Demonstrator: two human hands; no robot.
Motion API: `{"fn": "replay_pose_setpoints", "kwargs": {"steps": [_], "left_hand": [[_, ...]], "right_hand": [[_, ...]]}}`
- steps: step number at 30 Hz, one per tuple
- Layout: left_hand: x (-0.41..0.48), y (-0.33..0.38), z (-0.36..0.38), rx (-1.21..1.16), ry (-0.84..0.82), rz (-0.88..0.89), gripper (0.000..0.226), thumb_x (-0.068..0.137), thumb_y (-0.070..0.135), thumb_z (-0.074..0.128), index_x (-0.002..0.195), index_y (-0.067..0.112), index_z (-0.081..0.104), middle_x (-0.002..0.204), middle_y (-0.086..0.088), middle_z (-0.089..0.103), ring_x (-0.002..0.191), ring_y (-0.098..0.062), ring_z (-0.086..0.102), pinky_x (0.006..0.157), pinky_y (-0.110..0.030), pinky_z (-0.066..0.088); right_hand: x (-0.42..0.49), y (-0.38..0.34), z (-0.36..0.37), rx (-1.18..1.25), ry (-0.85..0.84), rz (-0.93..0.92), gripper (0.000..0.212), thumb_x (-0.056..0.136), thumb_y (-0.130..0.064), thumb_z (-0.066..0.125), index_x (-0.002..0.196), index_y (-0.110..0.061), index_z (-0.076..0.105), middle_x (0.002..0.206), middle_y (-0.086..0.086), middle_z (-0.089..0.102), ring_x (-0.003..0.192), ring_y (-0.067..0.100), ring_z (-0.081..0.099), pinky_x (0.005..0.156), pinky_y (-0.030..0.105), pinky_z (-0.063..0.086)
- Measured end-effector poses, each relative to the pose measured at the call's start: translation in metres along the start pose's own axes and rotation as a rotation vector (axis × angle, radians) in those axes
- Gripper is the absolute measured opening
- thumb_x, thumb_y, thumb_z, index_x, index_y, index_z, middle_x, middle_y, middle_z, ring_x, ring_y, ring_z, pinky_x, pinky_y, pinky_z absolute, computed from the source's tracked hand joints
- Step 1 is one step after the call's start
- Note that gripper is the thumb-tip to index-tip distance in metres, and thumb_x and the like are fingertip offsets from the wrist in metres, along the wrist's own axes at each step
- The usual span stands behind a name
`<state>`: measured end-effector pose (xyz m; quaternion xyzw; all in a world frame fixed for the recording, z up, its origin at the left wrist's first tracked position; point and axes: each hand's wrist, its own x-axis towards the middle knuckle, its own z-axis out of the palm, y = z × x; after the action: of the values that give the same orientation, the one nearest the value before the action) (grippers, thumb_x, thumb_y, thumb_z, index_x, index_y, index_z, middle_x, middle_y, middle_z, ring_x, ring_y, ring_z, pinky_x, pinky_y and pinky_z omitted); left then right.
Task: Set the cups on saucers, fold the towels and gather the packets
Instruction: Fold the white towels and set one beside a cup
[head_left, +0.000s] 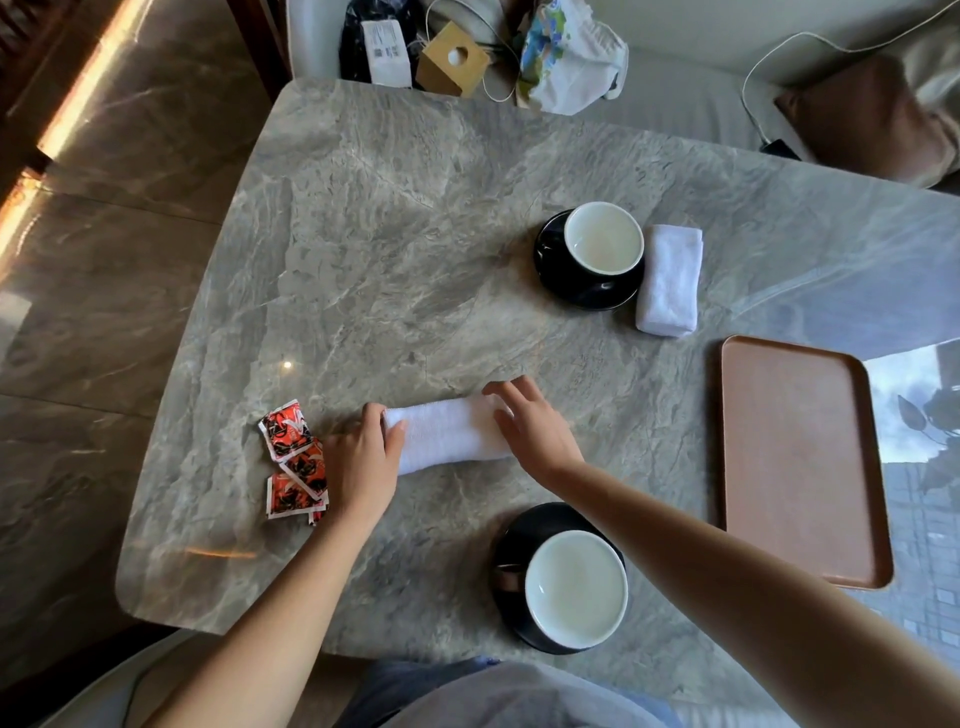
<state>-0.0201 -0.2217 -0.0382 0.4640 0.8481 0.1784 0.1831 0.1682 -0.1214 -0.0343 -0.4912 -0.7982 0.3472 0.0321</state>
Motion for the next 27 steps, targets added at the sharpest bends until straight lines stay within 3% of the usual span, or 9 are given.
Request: {"fn": "replay_pose_setpoints", "kwargs": {"steps": [5, 10, 17, 24, 27], "left_hand": [[0.001, -0.004, 0.009, 0.046, -0.015, -0.031, 0.024, 0.091, 0.031, 0.052, 0.099, 0.008, 0.056, 0.082, -0.016, 0.068, 0.084, -0.036, 0.062, 0.081, -0.043, 0.041], [0.002, -0.009, 0.010, 0.040, 0.054, 0.024, 0.027, 0.082, 0.028, 0.064, 0.108, 0.023, 0.062, 0.105, -0.005, 0.059, 0.100, -0.031, 0.051, 0.083, -0.045, 0.039], [0.002, -0.018, 0.019, 0.172, 0.070, 0.182, 0.032, 0.080, 0.015, 0.065, 0.110, 0.026, 0.066, 0.115, -0.003, 0.061, 0.101, -0.031, 0.055, 0.091, -0.047, 0.037], [0.009, -0.022, 0.012, 0.219, 0.029, 0.254, 0.031, 0.082, 0.020, 0.066, 0.113, 0.027, 0.066, 0.113, -0.003, 0.062, 0.100, -0.031, 0.057, 0.097, -0.050, 0.037], [0.008, -0.016, 0.008, 0.127, 0.038, 0.207, 0.036, 0.086, 0.022, 0.061, 0.121, 0.025, 0.062, 0.122, -0.003, 0.059, 0.107, -0.030, 0.055, 0.101, -0.050, 0.034]], "right_hand": [[0.000, 0.001, 0.006, -0.212, -0.048, -0.068, 0.050, 0.090, -0.009, 0.047, 0.132, -0.036, 0.038, 0.130, -0.003, 0.037, 0.084, 0.032, 0.063, 0.067, 0.034, 0.047], [0.003, 0.007, 0.007, -0.391, -0.031, -0.137, 0.057, 0.091, -0.013, 0.046, 0.144, -0.028, 0.031, 0.143, -0.002, 0.036, 0.124, 0.022, 0.046, 0.088, 0.038, 0.043], [0.001, 0.012, 0.013, -0.460, -0.012, -0.087, 0.065, 0.092, -0.018, 0.041, 0.149, -0.032, 0.014, 0.154, 0.002, 0.023, 0.121, 0.027, 0.039, 0.096, 0.041, 0.037], [0.002, 0.009, 0.012, -0.474, 0.012, -0.071, 0.061, 0.093, -0.021, 0.042, 0.148, -0.035, 0.020, 0.153, 0.007, 0.026, 0.129, 0.031, 0.034, 0.112, 0.049, 0.022], [0.001, 0.005, 0.003, -0.310, 0.078, -0.053, 0.054, 0.095, -0.025, 0.042, 0.146, -0.034, 0.028, 0.154, 0.005, 0.025, 0.134, 0.030, 0.030, 0.113, 0.044, 0.022]]}}
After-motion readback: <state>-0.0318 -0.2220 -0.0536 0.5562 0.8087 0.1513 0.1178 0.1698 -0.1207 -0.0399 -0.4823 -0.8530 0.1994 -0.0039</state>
